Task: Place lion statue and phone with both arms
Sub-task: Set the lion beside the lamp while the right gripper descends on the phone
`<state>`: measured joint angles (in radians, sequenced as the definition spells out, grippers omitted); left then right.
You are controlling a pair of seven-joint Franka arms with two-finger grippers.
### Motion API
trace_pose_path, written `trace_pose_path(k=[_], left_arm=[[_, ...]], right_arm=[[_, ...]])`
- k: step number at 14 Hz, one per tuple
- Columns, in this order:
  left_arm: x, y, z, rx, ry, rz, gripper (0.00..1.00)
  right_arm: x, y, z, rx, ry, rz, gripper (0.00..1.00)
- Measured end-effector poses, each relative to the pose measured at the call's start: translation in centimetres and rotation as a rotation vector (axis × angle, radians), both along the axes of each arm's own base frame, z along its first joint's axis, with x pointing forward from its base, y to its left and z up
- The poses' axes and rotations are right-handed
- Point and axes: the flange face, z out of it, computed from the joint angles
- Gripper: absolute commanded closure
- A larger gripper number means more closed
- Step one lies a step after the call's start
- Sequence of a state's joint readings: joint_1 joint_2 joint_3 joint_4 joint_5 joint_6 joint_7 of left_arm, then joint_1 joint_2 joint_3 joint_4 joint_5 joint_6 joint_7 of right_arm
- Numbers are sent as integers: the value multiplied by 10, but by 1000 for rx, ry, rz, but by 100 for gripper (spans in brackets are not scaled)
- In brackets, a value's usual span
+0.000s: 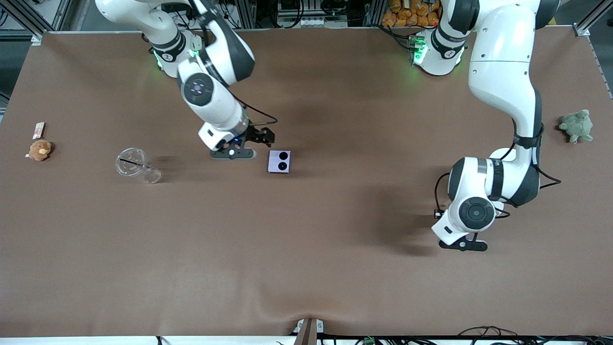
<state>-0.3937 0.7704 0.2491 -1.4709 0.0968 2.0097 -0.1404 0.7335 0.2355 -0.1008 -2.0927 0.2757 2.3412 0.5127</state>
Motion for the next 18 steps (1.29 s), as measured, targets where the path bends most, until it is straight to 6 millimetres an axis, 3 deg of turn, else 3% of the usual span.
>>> trace_pose_path(k=[3,5,6,7,8,12,14,15,18], left_arm=[[-2,-9,-3,-9,6,-11,100],[-4,-18,-7,-18,11,-21,93],[-5,-21,-9,-21,10,-25,78],[-5,-22,-12,-22,7,-27,26],[-4,-22,-14,-23,5,-28,0],[-1,-25,-10,-29,-13,-31,0],[5,-26,8,-39,-46,-32,0],[10,-25,26,-49,-73,-27,0],[14,-14,109,-100,-145,14,0]], right_arm=[[-5,15,-40,-22,-9,10,0],[-4,17,-57,-26,-25,9,0],[-3,19,-64,-24,-39,6,0],[-3,19,-70,-26,-46,3,0],[-3,20,-76,-28,-49,-1,0],[-5,23,-86,-36,-45,-6,0],[-7,26,-90,-38,-47,-10,0],[-8,28,-92,-38,-51,-13,0],[-10,33,-103,-35,-71,-15,0]])
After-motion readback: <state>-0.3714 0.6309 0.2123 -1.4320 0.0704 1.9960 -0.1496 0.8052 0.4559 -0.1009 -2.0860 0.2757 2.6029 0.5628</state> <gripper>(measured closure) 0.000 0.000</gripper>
